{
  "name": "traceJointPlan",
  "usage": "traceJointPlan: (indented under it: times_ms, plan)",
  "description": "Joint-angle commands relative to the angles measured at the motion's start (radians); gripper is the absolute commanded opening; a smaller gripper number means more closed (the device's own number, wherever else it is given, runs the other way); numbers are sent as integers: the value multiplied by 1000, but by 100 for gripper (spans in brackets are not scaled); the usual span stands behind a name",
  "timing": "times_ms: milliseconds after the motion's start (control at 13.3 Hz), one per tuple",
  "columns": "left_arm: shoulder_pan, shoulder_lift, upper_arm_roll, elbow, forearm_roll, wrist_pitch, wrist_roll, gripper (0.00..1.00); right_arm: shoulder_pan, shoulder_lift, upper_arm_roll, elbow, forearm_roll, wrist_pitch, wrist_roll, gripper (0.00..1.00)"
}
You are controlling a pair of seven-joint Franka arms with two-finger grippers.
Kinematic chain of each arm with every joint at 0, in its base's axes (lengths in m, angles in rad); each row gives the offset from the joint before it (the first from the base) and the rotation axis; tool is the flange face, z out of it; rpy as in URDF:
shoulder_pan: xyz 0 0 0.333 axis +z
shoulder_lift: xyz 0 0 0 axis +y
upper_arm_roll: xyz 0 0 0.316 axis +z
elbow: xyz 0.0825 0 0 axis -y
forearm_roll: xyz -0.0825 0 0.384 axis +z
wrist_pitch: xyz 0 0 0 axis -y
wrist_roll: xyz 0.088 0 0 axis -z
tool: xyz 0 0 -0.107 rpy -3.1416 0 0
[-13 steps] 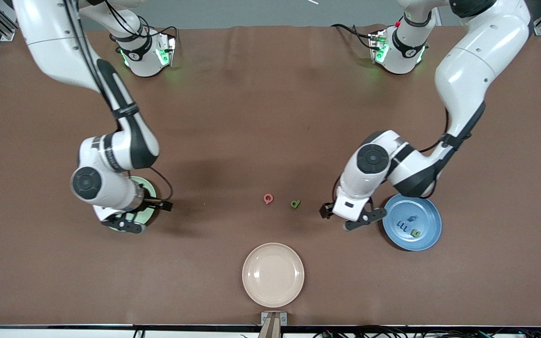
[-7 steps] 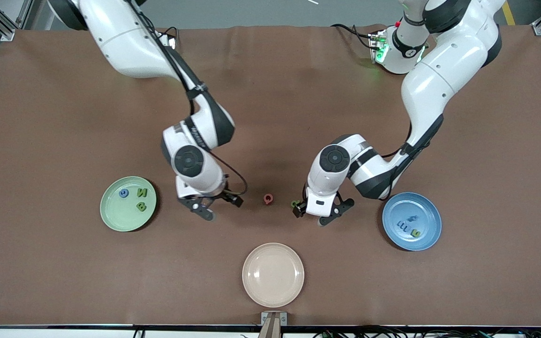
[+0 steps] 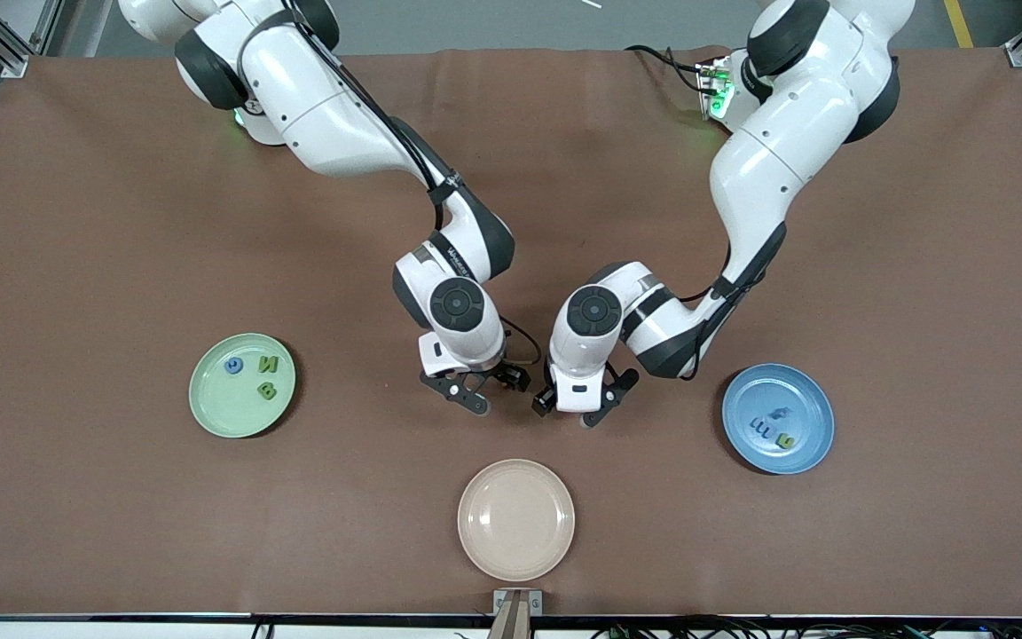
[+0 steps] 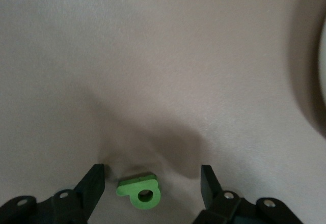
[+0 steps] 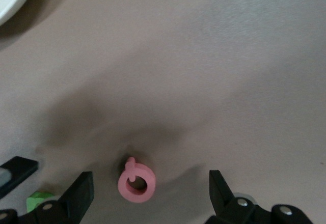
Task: Sort upper and lower case letters into plates
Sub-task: 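Close the right gripper on the q while the left gripper grasps the p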
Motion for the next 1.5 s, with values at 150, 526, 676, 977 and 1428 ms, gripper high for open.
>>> traceJointPlan:
  times_ms: [150, 526, 676, 977, 1428]
  plan:
    - [-31, 13, 25, 31, -56, -23, -12, 83, 30, 50, -10, 41, -58, 31, 17, 92]
    - [-45, 9, 25, 30, -86, -66, -12, 79, 39, 50, -8, 35, -57, 31, 22, 77]
    - [-46, 10, 25, 30, -90, -66, -12, 76, 41, 50, -8, 34, -54, 31, 26, 63]
    - [-46, 10, 25, 31, -90, -66, -11, 62, 42, 44, -8, 27, -57, 28, 14, 21]
    - [-42, 1, 25, 28, -80, -66, 2, 2, -141, -151, -7, -144, -51, -101, -325, 0]
